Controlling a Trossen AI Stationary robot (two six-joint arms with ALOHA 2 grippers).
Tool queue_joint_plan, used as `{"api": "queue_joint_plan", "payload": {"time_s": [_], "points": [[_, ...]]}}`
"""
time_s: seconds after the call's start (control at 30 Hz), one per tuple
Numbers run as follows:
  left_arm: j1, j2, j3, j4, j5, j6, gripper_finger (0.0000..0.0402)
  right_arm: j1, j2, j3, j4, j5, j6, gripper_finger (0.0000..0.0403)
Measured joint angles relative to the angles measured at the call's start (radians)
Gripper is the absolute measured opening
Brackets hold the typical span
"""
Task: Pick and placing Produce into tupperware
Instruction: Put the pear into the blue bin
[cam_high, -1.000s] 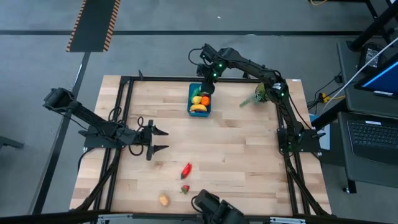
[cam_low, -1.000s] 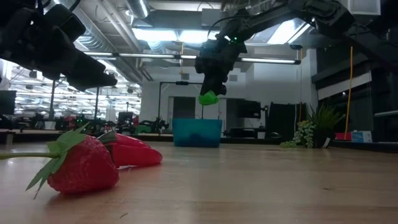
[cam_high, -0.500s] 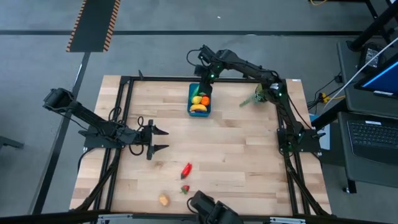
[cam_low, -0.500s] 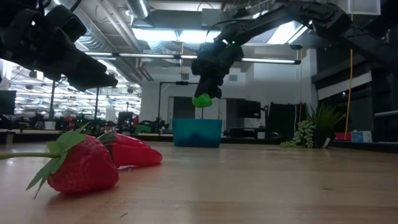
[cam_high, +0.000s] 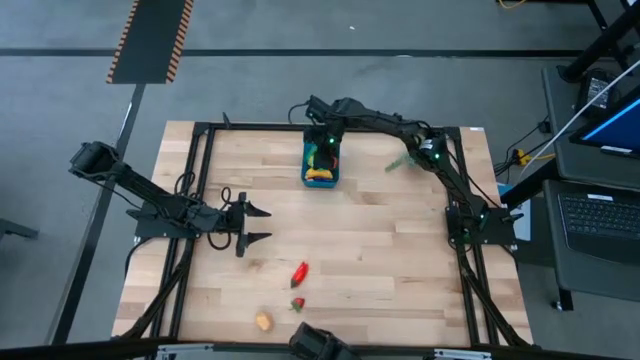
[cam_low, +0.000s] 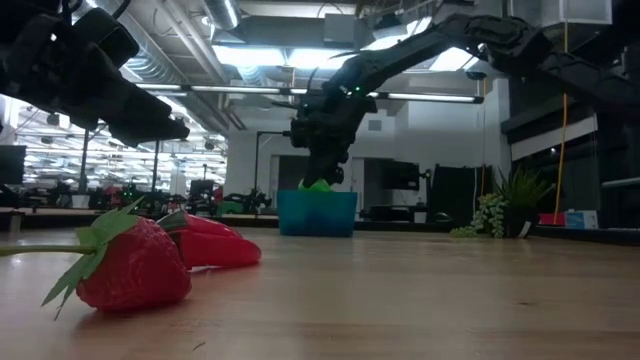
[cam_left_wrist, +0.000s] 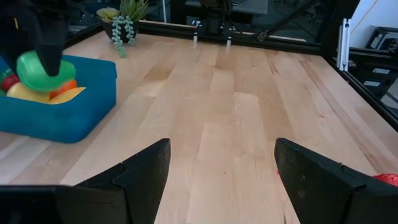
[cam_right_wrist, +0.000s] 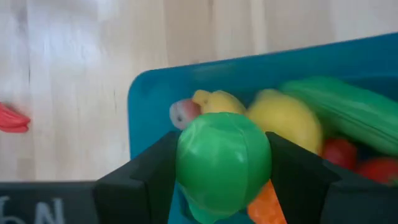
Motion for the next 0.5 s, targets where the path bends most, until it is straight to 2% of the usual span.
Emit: {"api": "queue_joint_plan", "payload": {"time_s": [0.5], "points": [[0.000, 0.000, 0.000, 0.000, 0.000, 0.000, 0.0280, 0.036, 0.015, 0.000, 0.006, -0.028, -0.022, 0.0216]]}}
